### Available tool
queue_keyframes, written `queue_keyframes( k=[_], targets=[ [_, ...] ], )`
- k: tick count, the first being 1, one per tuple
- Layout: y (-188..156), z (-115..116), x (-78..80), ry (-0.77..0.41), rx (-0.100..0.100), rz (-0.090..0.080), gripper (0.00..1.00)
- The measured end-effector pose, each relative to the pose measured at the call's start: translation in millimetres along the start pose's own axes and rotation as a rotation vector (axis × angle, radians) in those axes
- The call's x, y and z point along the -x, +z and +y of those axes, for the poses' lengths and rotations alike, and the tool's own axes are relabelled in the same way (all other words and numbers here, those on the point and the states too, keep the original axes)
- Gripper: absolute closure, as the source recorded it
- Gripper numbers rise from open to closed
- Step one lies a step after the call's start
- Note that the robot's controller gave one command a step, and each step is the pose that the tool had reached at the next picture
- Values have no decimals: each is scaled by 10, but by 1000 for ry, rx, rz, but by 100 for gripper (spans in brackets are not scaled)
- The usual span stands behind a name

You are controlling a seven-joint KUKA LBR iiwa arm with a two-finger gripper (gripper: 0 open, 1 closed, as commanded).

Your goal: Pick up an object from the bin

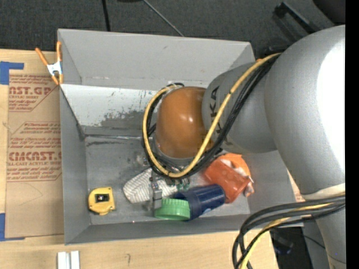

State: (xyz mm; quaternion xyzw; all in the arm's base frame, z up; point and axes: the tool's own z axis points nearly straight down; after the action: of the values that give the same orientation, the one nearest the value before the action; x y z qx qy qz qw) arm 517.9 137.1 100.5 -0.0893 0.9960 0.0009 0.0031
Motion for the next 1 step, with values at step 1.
queue_keyframes(
  k=[1],
  targets=[
    [268,-50,22,53,0,9,0]
  ],
)
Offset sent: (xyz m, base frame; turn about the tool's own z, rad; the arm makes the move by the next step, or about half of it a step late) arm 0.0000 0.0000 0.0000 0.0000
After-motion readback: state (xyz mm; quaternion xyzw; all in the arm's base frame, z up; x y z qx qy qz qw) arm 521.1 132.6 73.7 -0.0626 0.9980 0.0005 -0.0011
